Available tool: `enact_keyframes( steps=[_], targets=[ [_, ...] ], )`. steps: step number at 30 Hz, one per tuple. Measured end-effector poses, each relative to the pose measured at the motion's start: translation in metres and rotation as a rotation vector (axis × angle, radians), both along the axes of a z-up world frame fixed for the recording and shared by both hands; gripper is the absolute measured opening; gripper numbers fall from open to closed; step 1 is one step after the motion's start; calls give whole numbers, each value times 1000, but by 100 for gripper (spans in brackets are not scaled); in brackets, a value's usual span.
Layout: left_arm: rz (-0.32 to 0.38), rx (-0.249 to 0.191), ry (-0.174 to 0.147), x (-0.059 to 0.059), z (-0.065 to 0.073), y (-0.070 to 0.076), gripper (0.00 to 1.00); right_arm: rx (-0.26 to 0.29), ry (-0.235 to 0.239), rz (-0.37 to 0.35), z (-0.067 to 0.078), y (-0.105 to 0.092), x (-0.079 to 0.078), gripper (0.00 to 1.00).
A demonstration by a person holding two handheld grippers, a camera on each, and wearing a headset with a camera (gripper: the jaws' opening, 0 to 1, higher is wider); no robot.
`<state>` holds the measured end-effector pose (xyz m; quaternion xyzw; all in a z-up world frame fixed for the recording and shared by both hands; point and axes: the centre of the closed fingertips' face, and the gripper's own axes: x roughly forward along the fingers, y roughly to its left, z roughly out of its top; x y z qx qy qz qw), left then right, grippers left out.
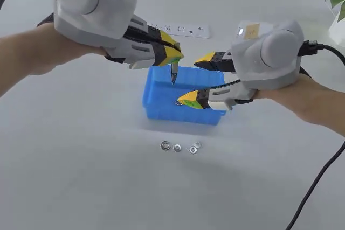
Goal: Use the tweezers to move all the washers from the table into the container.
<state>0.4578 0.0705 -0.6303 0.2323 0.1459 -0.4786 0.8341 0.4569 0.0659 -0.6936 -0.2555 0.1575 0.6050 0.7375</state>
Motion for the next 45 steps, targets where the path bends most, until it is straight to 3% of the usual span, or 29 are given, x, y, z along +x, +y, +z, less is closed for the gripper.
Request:
enact_keyframes(
  steps=[5,8,14,17,20,26,31,36,40,45],
  targets=[
    [9,-3,-2,-10,3,3,6,36,-4,-56,8,-13,-2,56],
    [10,-2,3,-19,1,4,6,21,-46,-70,8,-26,-4,58],
    [23,2,15,-35,-3,3,6,64,-12,-131,7,-45,-10,65],
    [25,-4,17,-42,-1,2,6,67,4,-143,4,-52,-19,67],
    [35,-12,27,-46,-1,4,6,91,39,-119,5,-55,-38,73],
    [50,-17,36,-58,-2,5,6,60,50,-60,-2,-59,-70,81],
    [54,-20,38,-70,-7,4,6,66,83,-41,-7,-63,-86,88],
    [65,-22,63,-80,-18,3,6,52,106,-33,-14,-70,-97,94],
    [52,-21,79,-89,-29,-2,6,71,130,-54,-15,-78,-101,98],
    [38,-18,92,-97,-48,-6,6,30,154,-57,-28,-88,-105,100]
  ],
)
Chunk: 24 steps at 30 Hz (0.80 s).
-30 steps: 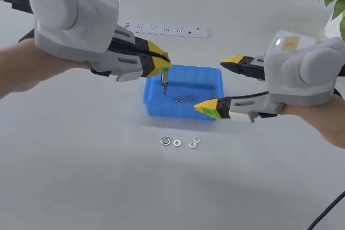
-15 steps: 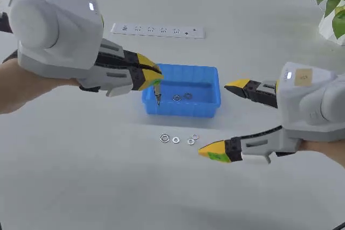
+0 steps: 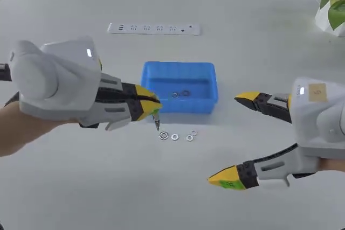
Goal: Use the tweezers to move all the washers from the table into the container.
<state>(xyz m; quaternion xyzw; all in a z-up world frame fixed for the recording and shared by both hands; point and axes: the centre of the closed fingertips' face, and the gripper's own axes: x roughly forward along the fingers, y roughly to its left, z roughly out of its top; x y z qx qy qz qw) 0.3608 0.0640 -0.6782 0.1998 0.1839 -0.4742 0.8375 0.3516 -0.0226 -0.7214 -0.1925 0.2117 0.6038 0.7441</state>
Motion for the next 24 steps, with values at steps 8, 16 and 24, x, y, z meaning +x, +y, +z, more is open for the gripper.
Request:
enact_keyframes(
  steps=[8,16,24],
  targets=[
    [-9,-7,-20,-3,-7,-3,6,-20,60,13,-16,-5,-16,100],
    [-29,11,-9,-3,-17,-9,6,-5,43,7,-18,-3,-14,100],
    [-40,28,-16,4,-24,-10,6,3,83,1,-26,-3,-18,100]
  ],
)
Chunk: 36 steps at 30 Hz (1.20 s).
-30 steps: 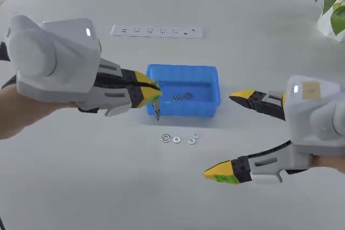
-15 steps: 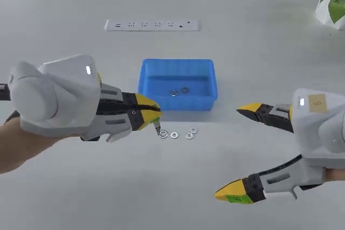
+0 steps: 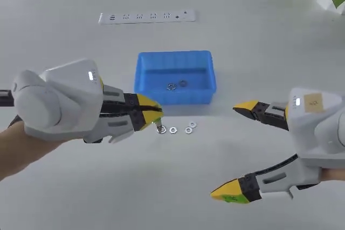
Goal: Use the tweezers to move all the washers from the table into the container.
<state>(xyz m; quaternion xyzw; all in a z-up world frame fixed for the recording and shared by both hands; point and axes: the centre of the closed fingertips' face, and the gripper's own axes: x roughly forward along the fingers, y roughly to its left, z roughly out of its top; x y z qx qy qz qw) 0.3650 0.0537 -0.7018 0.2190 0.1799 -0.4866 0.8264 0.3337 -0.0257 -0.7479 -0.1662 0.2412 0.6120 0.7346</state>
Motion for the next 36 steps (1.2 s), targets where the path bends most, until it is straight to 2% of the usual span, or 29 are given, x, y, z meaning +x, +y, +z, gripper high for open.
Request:
enact_keyframes(
  steps=[7,13,16,24,29,33,36],
  targets=[
    [-8,-13,7,5,-1,-5,6,-28,13,20,-9,-2,-5,99],
    [-15,-8,19,2,-4,-5,6,-19,19,13,-5,-1,-4,99],
    [-12,9,9,2,-7,-3,6,-18,18,13,-5,0,-3,99],
    [-12,-18,26,1,-7,-5,6,-29,24,29,-4,2,-9,99],
    [-3,-23,32,4,-6,-1,6,-26,12,61,0,13,-6,97],
    [7,-31,41,6,-6,2,6,-12,-1,88,3,28,3,95],
    [4,-34,44,6,-6,1,6,-3,-2,117,4,39,5,91]
  ],
)
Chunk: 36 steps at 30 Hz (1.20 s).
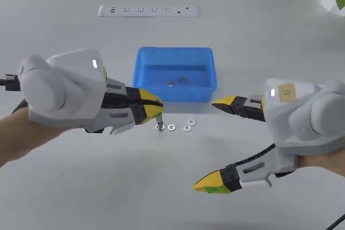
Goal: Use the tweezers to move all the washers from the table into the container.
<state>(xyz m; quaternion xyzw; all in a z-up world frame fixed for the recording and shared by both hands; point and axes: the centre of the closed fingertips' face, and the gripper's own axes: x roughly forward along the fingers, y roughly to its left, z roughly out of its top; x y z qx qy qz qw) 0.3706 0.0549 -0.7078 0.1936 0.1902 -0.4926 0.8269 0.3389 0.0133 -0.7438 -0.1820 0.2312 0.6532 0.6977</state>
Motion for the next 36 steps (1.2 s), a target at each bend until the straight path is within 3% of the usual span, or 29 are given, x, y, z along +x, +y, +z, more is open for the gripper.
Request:
enact_keyframes(
  steps=[12,16,24,30,36],
  targets=[
    [-8,-6,4,1,-1,-2,6,2,-13,73,-3,27,7,82],
    [-8,-5,4,1,-1,-1,6,5,-20,93,-4,36,9,70],
    [-6,-8,7,1,-1,3,6,-7,-40,112,-10,54,21,59],
    [-10,-12,10,0,-1,3,6,-33,-58,140,-20,62,27,41],
    [-21,-10,12,-1,-1,2,6,-32,-36,152,-21,70,30,31]
  ],
)
